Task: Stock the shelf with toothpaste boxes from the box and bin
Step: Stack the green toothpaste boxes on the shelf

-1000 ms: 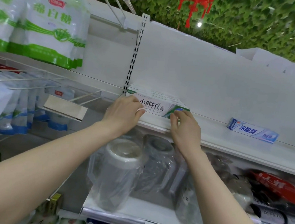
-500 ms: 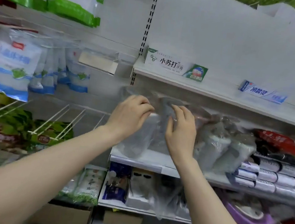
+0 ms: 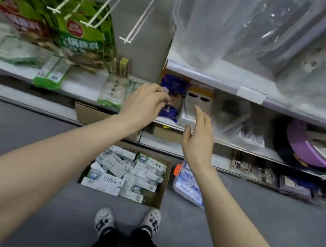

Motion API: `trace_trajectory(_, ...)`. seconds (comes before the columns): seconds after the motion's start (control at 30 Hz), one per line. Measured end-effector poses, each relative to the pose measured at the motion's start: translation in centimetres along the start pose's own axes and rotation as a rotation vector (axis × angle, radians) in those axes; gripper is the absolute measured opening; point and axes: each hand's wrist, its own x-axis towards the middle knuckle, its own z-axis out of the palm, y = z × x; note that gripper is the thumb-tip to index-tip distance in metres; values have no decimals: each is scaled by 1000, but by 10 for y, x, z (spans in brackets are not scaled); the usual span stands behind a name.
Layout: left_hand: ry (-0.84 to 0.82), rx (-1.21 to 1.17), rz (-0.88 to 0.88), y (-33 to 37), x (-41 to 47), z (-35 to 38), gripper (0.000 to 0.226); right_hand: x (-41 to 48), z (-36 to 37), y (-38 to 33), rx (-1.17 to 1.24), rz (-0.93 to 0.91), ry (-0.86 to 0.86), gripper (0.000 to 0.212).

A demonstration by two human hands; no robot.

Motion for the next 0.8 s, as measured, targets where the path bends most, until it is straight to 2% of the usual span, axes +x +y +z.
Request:
trace_trajectory(0.17, -150, -6, -174, -42, -54, 69, 27, -50, 72, 40, 7, 105, -224, 60)
trace_trajectory(0.4, -261, -15, -367, -93, -130, 165, 27, -108, 166, 93, 7, 128, -458, 63)
trace_trajectory(0.8, -524, -78, -581, -163, -255, 356, 34, -198, 335, 190, -36, 170, -716, 66)
